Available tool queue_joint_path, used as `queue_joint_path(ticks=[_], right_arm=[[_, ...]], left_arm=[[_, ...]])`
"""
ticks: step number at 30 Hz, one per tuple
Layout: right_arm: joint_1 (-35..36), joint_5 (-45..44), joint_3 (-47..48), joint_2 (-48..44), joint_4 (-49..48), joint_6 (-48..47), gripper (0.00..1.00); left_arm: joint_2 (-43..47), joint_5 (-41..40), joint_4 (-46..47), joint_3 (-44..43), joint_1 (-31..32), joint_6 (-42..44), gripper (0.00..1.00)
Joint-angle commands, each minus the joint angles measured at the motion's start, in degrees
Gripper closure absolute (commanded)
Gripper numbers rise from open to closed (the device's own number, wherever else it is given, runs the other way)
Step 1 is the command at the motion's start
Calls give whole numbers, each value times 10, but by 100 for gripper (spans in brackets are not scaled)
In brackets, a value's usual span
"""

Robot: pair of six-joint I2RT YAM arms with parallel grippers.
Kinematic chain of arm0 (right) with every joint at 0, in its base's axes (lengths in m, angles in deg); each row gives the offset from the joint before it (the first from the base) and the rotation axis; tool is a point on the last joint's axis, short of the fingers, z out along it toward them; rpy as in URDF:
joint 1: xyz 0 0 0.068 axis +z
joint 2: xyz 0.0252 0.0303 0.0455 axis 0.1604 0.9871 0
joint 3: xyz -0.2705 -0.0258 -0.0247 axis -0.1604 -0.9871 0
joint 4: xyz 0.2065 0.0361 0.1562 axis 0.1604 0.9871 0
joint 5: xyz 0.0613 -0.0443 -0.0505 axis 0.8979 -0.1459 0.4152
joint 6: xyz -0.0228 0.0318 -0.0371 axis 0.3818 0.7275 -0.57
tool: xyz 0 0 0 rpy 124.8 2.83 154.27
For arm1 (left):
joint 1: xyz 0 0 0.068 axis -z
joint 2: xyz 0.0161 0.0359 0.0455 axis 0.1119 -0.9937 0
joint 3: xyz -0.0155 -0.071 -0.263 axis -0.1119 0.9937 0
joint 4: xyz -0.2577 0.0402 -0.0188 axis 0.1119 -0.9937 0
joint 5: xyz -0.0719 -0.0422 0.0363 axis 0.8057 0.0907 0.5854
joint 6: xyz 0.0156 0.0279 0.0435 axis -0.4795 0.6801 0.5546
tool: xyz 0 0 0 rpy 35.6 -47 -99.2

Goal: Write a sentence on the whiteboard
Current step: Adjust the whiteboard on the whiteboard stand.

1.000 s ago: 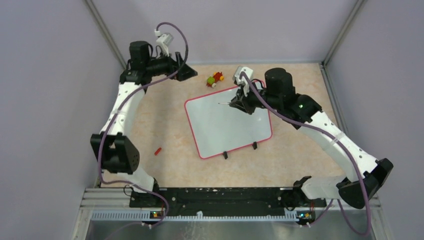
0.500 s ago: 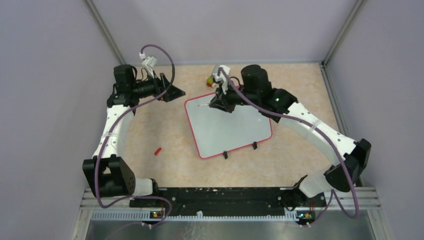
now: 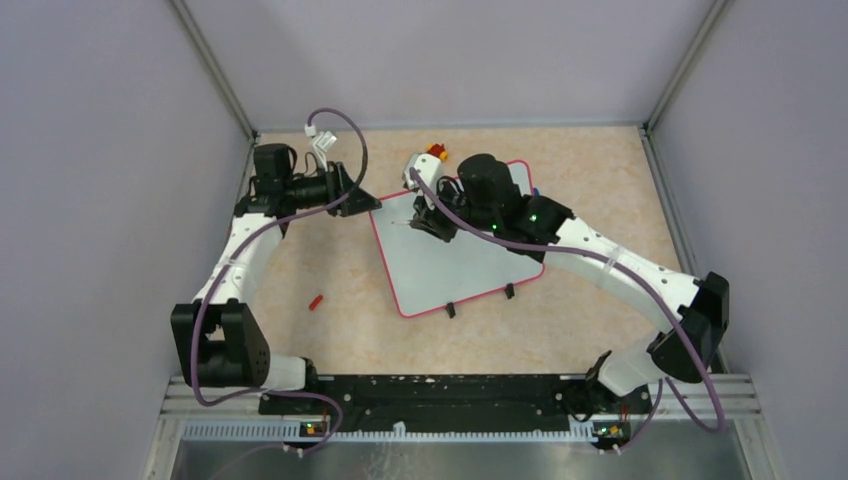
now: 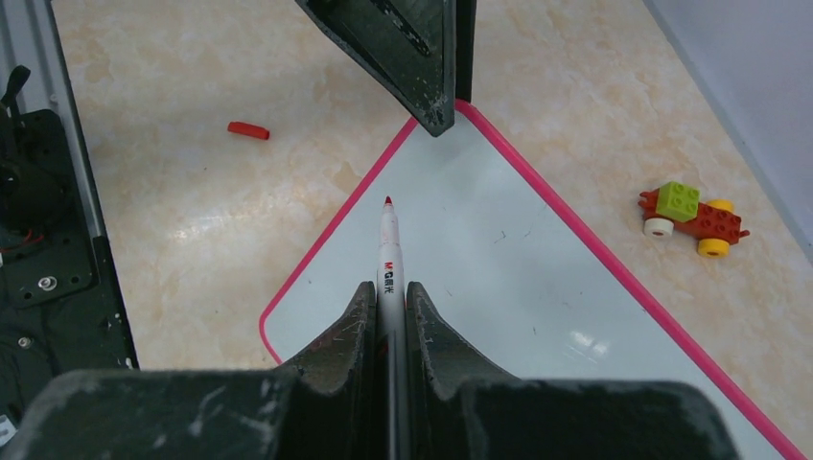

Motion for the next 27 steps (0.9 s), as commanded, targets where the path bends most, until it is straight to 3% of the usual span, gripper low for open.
queue_joint_path(ticks=[1,5,9,12,17,21,24,27], right_arm=[[4,-18,-3,-30,-22,-9,100],[4,-19,-10,-37,-21,-12,100],[4,-10,-9,-37,-16,-11,100],[5,1,-6,-36,-15,-10,100],[4,20,1,-30,-9,-7,100],[4,29,1,-25,-11,-8,100],[5,35,-4,-25,-10,-14,100],[4,36,-12,-30,-8,-15,100]], left_arm=[[-6,-10,22,-3,34,5,52],[-5,-11,16,-4,40,3,66],[-2,-8,12,3,40,2,70],[-5,-5,12,7,40,-2,84],[-13,5,20,12,40,-17,92],[-16,3,15,12,41,-3,88],[-20,-7,-9,1,41,23,69],[-16,-13,-18,-6,40,42,61]])
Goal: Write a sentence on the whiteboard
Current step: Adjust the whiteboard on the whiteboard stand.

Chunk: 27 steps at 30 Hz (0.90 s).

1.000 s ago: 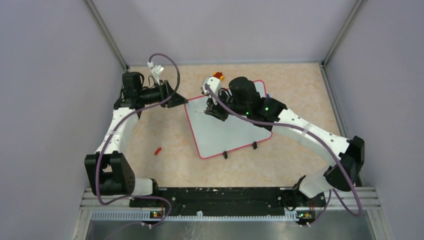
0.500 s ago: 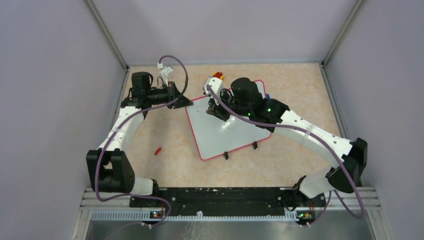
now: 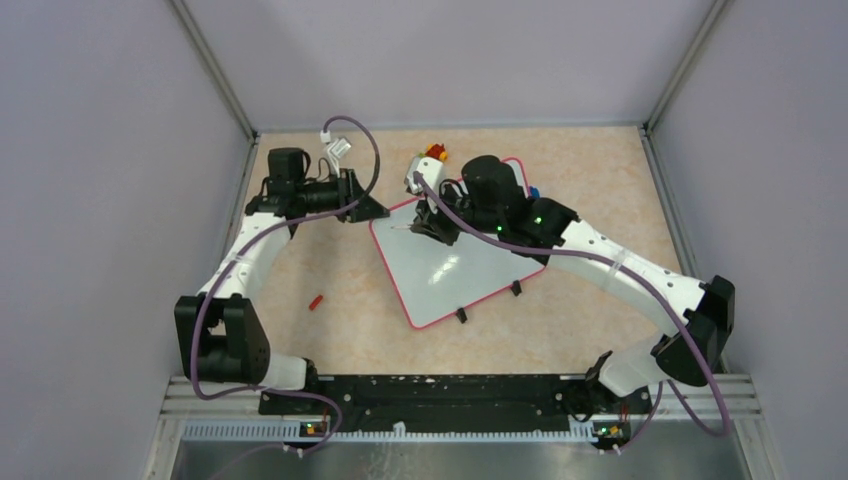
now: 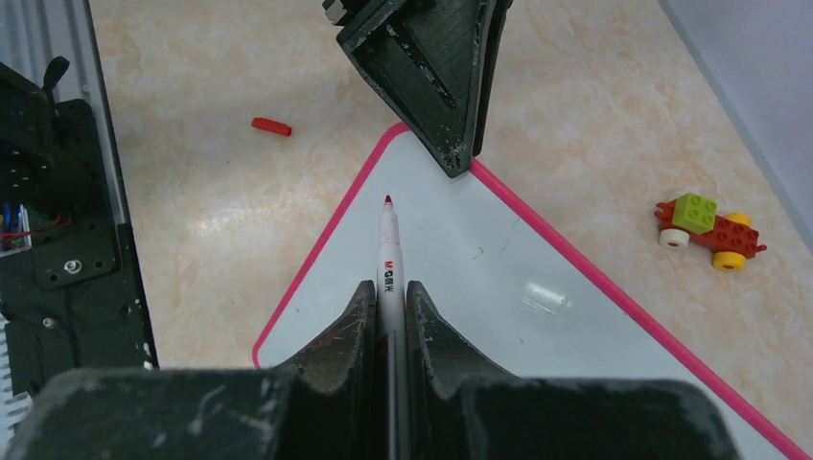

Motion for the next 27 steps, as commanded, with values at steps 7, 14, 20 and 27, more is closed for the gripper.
queue_joint_path(ticks=[7,14,20,27], right_arm=[[5,-8,-31,-30,-39,-11,100],[5,-24,-21,-14,-62,-2,100],[5,-8,-37,-18,-61,5,100],[4,32,-44,-37,-44,9,100]], left_arm=[[-17,17,-14,-45,-13,33,50],[-34,50,-24,-69,-18,36,53],[-54,48,-44,-81,-18,60,59],[-83,80,-46,-78,-17,56,76]])
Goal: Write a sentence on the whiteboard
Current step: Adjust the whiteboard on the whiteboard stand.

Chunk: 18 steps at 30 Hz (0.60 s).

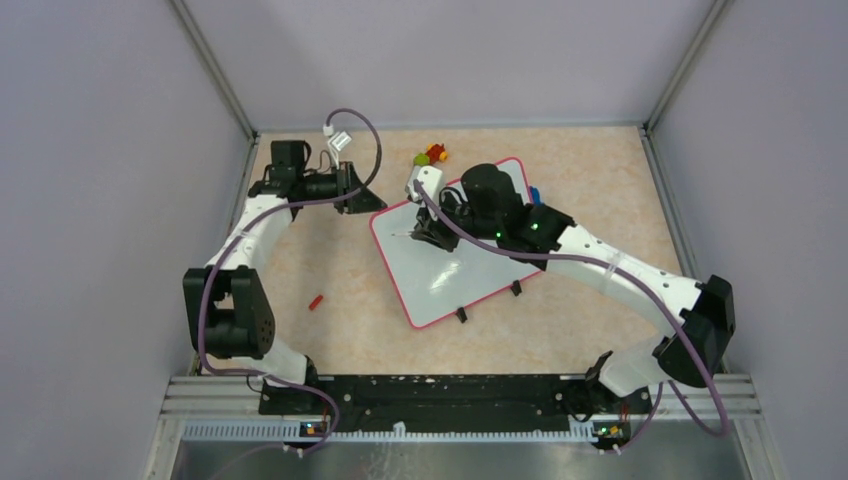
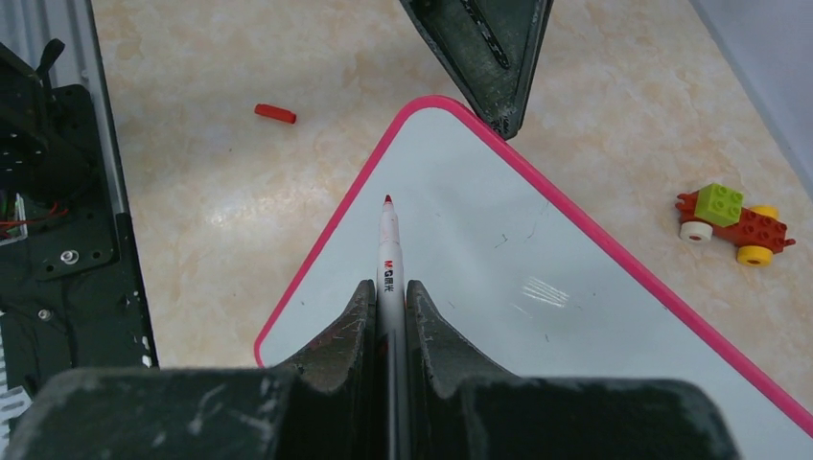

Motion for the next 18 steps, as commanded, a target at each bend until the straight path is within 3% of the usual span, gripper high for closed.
queue_joint_path(ticks=[1,11,13,16,18], right_arm=[[5,33,2,-33,-5,7,100],[5,54,5,-41,5,12,100],[4,55,6,-43,7,12,100],[4,55,7,-47,10,11,100],[4,55,7,-51,13,10,100]], left_arm=[[-12,36,-1,-12,0,5,77],[0,54,2,10,16,19,92],[1,47,2,7,16,15,86],[4,26,5,-6,14,11,62],[4,10,12,-26,9,2,56]])
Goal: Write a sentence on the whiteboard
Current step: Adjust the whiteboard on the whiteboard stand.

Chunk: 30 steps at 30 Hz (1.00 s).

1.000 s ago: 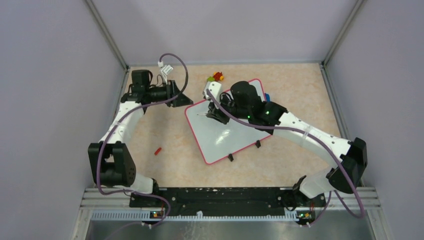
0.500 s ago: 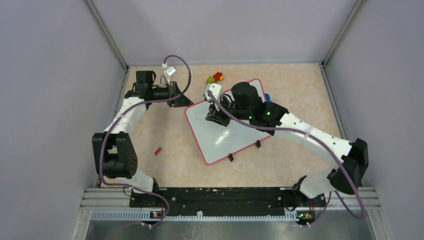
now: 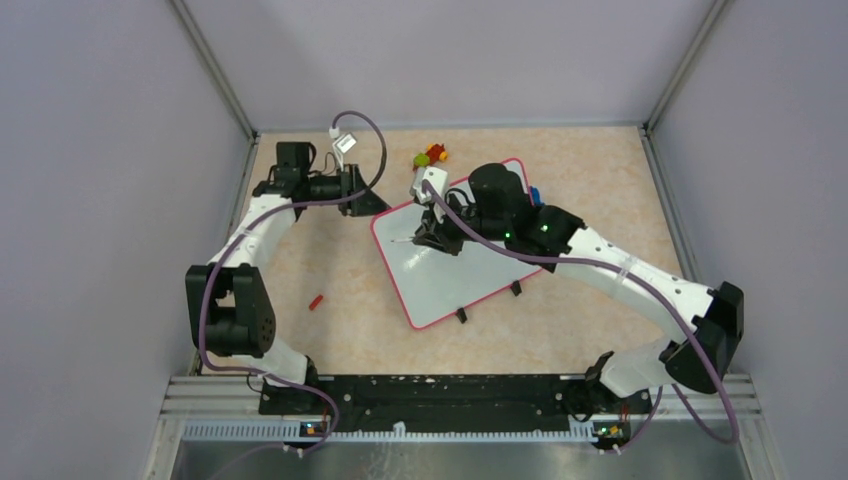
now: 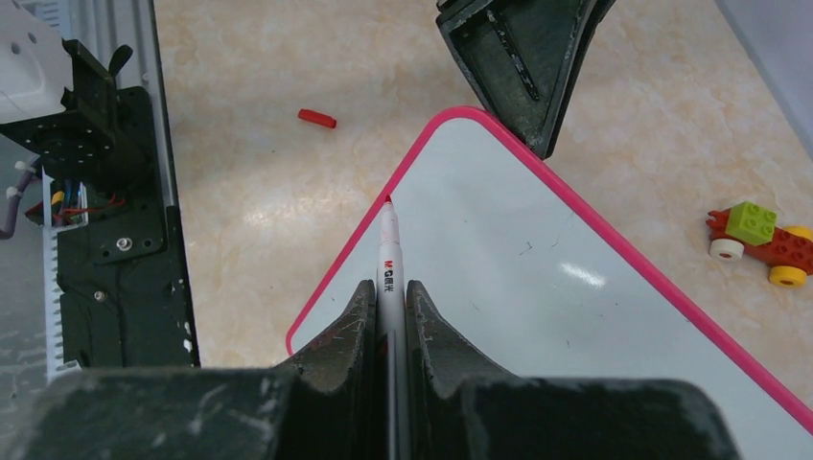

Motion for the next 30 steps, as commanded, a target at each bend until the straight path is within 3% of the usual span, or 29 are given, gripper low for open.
queue_joint_path(ticks=[1,6,12,16,23,30], right_arm=[[5,10,7,-31,-4,2,100],[4,18,9,-36,3,-1,100],[4,21,8,-39,5,-3,100],[4,24,9,-38,7,-4,100],[5,24,9,-38,8,-5,100],[5,24,9,-37,8,-7,100]], left_arm=[[19,-16,29,-44,-6,-11,55],[-9,-26,39,-114,-11,-39,48],[-33,11,68,-121,6,-70,47],[-43,9,66,-118,27,-66,42],[-72,-7,28,-124,82,-33,49],[-83,-11,12,-119,121,-16,64]])
